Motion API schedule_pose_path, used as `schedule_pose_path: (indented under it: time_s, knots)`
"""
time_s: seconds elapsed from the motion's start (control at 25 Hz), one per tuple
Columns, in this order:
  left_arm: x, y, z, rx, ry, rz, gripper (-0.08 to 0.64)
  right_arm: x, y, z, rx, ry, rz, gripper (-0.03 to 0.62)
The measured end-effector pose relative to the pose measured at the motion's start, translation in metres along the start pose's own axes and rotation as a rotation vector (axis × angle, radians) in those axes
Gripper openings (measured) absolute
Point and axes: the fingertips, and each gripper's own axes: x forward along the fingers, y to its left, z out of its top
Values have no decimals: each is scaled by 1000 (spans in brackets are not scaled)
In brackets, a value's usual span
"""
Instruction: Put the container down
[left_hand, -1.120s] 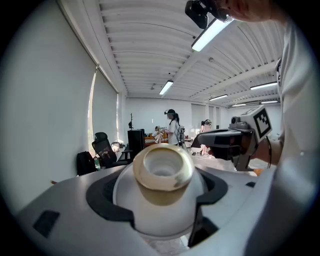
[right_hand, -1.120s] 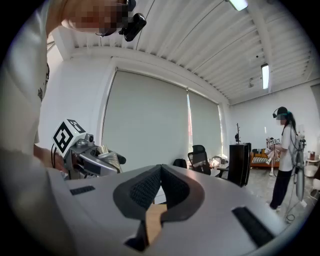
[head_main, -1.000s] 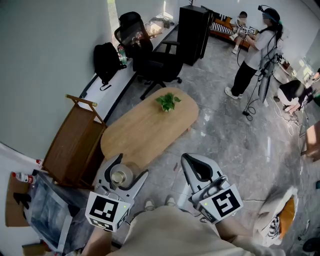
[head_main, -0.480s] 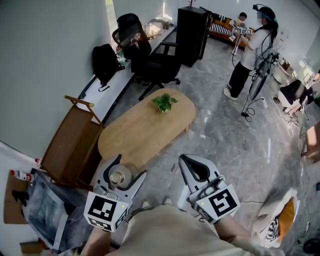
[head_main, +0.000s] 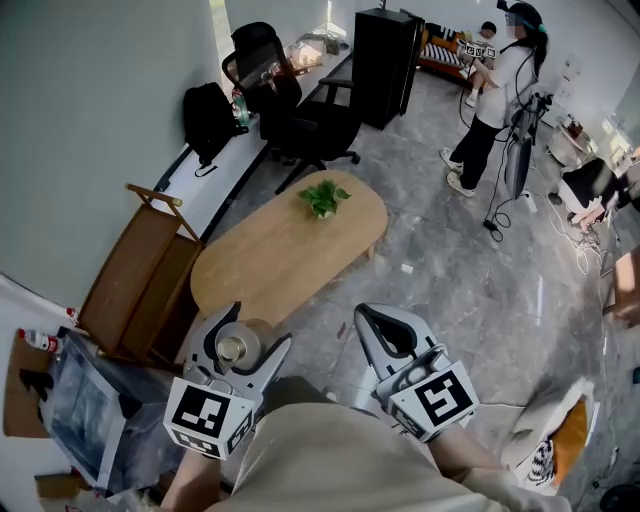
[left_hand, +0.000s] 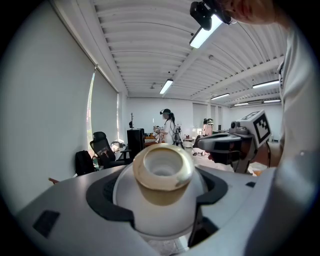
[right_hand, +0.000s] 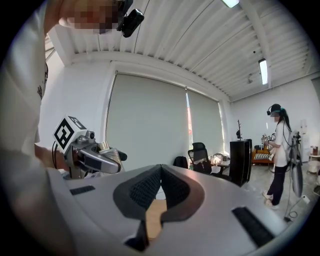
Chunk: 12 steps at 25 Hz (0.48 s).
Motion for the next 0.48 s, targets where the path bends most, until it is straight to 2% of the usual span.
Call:
schedule_pose_path:
  time_s: [0.24,0.48]
  knots:
    - [10,-5,1,3,-9,-8,339,7,-2,-3,4,-4,20,-3]
    - [25,10,-5,1,-1,-10,339,24,-13,-10,-5,12,19,-3]
